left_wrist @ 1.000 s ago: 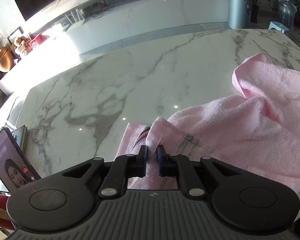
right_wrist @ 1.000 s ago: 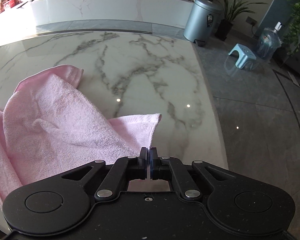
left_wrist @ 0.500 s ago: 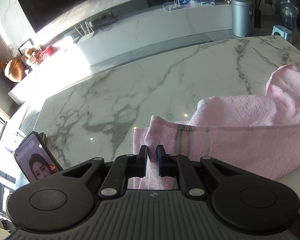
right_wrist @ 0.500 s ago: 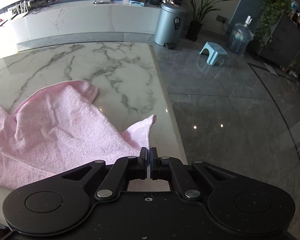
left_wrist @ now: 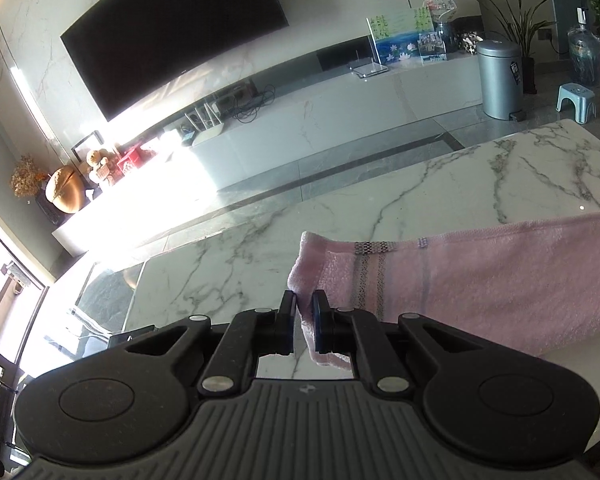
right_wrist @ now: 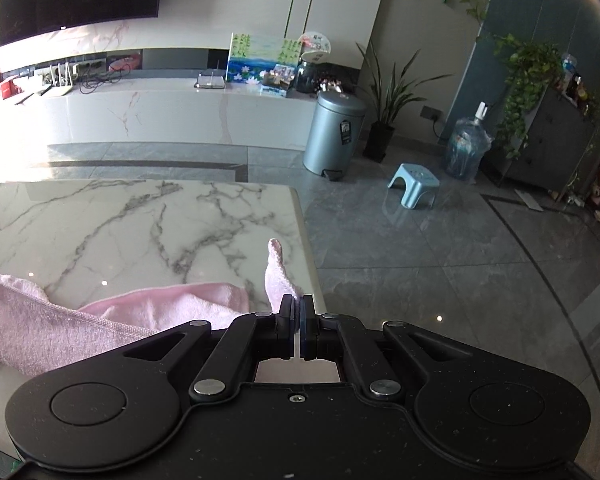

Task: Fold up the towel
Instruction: 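Lift and shake the towel with both grippers, spreading it flat on the table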

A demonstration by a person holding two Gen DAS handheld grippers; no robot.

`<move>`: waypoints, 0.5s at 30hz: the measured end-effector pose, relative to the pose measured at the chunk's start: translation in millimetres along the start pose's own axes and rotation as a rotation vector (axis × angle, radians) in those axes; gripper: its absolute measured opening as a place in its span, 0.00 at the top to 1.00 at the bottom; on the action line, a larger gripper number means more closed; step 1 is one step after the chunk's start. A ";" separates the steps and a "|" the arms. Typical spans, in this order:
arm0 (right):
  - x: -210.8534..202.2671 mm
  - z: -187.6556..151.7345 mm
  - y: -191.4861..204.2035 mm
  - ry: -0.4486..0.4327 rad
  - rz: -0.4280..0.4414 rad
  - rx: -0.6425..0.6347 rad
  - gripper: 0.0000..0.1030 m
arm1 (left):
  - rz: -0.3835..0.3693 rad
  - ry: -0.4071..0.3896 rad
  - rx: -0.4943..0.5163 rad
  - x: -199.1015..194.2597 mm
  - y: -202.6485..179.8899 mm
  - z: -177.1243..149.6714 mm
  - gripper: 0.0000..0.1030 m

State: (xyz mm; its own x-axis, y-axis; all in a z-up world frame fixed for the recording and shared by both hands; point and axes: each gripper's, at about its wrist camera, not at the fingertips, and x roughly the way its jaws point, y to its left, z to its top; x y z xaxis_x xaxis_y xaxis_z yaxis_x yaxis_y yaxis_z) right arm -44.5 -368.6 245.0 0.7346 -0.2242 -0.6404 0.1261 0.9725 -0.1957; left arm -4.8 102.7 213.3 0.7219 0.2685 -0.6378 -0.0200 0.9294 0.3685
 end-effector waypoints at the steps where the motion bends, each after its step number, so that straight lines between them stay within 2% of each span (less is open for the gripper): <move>1: -4.6 3.4 0.4 -0.011 0.000 -0.007 0.99 | 0.002 -0.004 0.003 -2.2 0.5 2.2 0.94; 15: -45.7 35.3 -7.7 -0.120 -0.024 -0.038 0.99 | 0.054 -0.081 0.035 -28.6 9.7 35.7 0.94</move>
State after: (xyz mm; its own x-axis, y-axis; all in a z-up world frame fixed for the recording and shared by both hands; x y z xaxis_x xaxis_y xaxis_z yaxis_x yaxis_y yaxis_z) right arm -55.5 -363.6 302.0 0.8067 -0.2359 -0.5419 0.1208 0.9633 -0.2396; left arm -0.9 95.0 259.3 0.7743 0.2948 -0.5599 -0.0369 0.9043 0.4252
